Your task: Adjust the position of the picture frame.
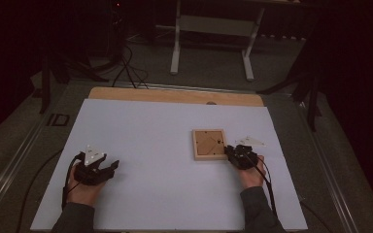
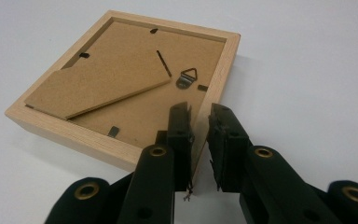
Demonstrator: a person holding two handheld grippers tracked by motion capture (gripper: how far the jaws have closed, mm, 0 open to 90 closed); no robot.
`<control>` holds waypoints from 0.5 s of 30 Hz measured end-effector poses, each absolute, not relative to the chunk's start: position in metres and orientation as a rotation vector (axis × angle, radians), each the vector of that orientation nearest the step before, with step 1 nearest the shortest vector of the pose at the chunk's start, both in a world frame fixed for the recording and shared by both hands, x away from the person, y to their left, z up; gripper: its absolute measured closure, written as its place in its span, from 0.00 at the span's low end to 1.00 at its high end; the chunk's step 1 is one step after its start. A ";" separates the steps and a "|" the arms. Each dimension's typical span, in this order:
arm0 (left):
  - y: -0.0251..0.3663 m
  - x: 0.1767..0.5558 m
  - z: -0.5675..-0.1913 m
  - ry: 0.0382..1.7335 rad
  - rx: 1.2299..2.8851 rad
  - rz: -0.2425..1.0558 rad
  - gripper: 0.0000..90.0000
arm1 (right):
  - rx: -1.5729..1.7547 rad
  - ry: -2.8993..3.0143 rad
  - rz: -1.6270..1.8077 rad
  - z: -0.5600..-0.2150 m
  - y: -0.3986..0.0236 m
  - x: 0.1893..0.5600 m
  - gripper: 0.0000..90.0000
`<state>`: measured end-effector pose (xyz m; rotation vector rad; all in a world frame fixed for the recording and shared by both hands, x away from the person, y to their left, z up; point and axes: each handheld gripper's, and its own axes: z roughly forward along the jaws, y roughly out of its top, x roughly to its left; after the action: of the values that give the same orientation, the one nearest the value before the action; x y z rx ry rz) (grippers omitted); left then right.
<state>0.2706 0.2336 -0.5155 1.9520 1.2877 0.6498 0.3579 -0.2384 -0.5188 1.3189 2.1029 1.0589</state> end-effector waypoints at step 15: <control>0.223 0.269 -0.515 1.241 1.977 0.636 0.50 | 1.257 2.152 1.064 -0.519 -0.214 0.352 0.86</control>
<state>0.2686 0.2226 -0.5148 1.9767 1.2408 0.6364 0.3522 -0.2144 -0.5186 1.2574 2.1521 1.0638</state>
